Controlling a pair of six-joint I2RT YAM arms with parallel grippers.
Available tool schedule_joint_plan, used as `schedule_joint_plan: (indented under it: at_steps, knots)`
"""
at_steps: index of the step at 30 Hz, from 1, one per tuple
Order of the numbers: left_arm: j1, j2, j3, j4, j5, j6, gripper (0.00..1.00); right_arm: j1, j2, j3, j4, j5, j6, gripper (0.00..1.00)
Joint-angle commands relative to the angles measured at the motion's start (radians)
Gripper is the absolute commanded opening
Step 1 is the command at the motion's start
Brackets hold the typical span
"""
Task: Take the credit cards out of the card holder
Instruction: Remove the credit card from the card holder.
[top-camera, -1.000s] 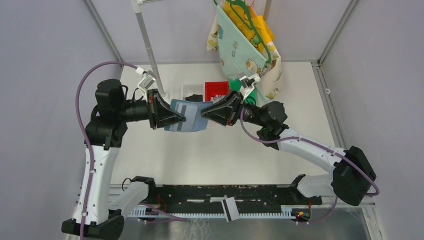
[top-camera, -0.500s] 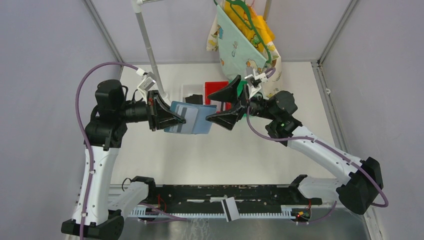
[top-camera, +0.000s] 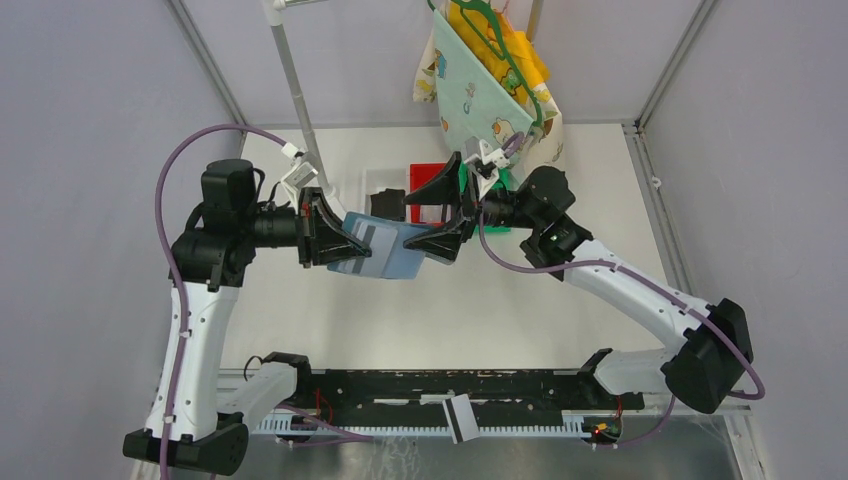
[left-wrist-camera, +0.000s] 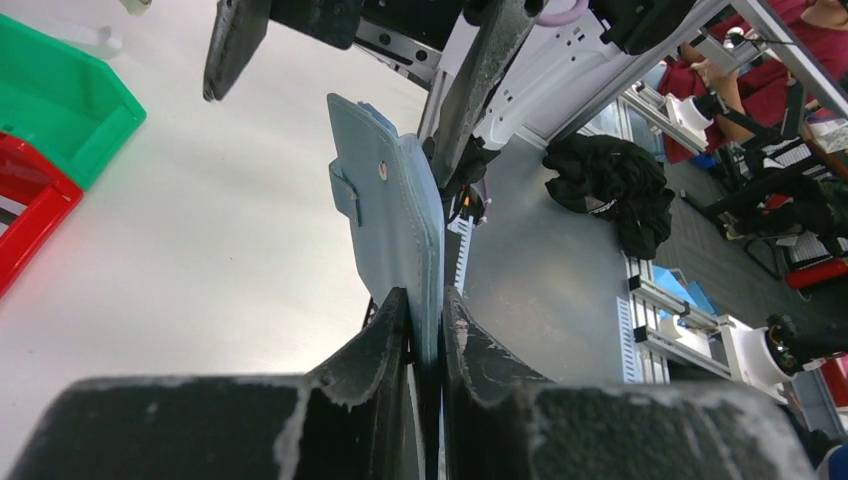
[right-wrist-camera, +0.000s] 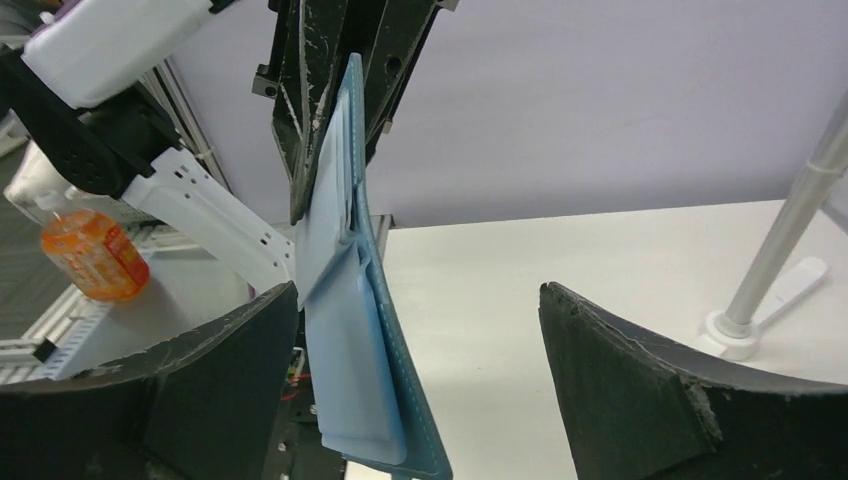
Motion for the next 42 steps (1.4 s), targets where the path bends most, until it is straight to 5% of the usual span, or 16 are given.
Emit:
schedule_joint_plan:
  at_steps: [1,3,14,20,28,42]
  knots:
    - [-0.001,-0.006,0.051,-0.055,0.052,0.113,0.02,0.005,-0.002,0.093,-0.091,-0.021,-0.159,0.95]
    - [-0.001,-0.008,0.048,-0.057,0.053,0.119,0.02,0.006,0.005,0.104,-0.113,-0.039,-0.175,0.93]
    - [-0.001,-0.009,0.082,-0.146,0.002,0.254,0.02,0.047,0.073,0.129,-0.055,-0.204,-0.071,0.52]
    - [-0.001,-0.014,0.104,-0.179,-0.045,0.321,0.03,0.048,0.091,0.108,0.055,-0.228,0.073,0.00]
    - [-0.001,-0.047,0.026,-0.057,-0.225,0.279,0.55,0.046,0.101,0.080,0.148,-0.110,0.314,0.00]
    - [-0.001,-0.088,0.017,-0.049,-0.202,0.279,0.60,0.048,0.059,0.117,-0.178,0.061,0.131,0.00]
